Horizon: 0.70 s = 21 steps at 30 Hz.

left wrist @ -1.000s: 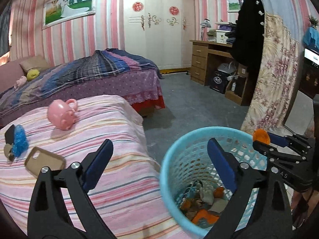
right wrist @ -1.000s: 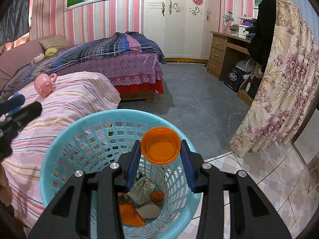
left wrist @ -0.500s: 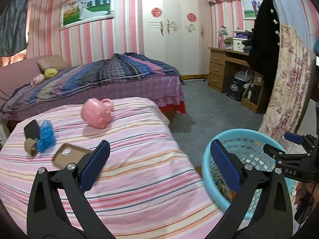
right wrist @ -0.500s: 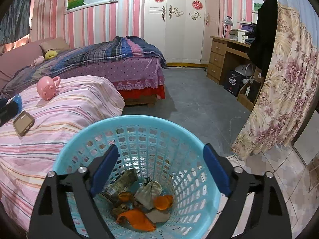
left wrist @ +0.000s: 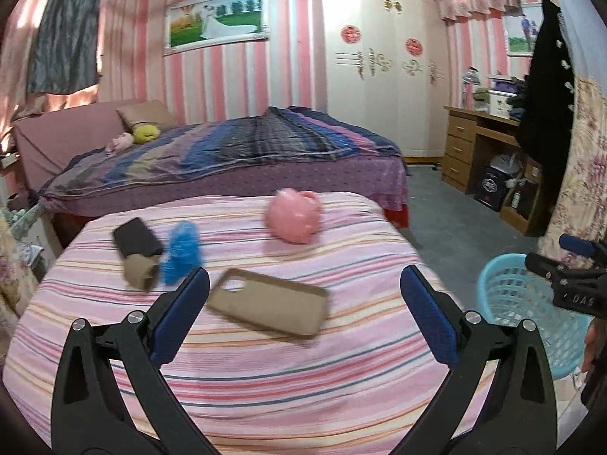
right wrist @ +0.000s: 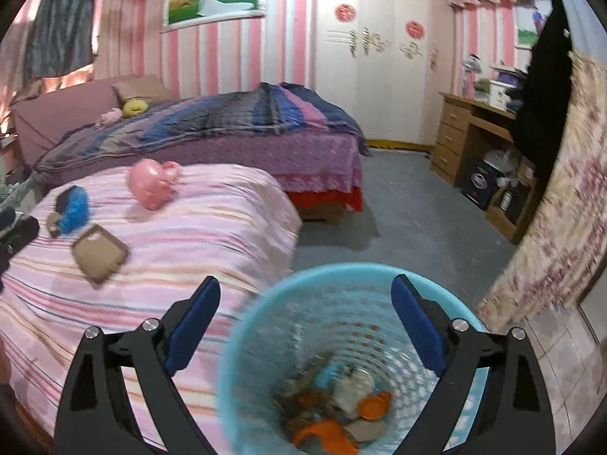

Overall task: Collect trash
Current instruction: 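Move both open tools back over the bed toward the cardboard tube and blue bag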

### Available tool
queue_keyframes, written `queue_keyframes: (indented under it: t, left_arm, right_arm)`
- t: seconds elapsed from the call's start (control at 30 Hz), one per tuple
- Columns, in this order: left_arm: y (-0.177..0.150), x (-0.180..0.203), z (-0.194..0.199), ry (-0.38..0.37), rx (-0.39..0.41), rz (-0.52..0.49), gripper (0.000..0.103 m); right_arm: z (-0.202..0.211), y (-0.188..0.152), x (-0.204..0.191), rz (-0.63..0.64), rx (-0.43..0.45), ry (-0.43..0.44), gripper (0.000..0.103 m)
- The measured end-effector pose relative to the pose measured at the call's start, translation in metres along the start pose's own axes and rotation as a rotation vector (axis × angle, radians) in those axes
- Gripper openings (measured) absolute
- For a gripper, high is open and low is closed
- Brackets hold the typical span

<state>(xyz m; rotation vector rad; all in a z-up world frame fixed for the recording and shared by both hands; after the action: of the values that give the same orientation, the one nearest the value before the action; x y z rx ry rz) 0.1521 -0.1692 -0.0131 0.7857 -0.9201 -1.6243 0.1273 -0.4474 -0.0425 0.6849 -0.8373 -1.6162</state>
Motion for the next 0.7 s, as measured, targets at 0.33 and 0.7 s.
queue_keyframes:
  t: [0.33,0.7]
  left_arm:
    - [-0.008,-0.094,-0.007,0.110,-0.026,0.086,0.097]
    - [-0.013,-0.181,-0.015,0.209,-0.040,0.152,0.097]
  right_arm:
    - [0.002,0.029,-0.085,0.115,0.036,0.086,0.090]
    - [-0.015,0.053,-0.163,0.118,0.046,0.198,0.090]
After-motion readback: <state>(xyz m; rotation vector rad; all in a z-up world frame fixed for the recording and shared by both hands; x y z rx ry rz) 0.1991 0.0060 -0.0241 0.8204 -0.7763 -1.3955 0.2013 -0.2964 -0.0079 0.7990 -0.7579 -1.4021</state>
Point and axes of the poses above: each gripper's, at about its wrist camera, not at the fingertips, and z roughly against the way its jaws point, x to its right, y to its top, the point moved 3 cm from there along -z, roughly the way its jaws point, and after that the axes turned 4 degrees about -x, right-handed, at the moved point
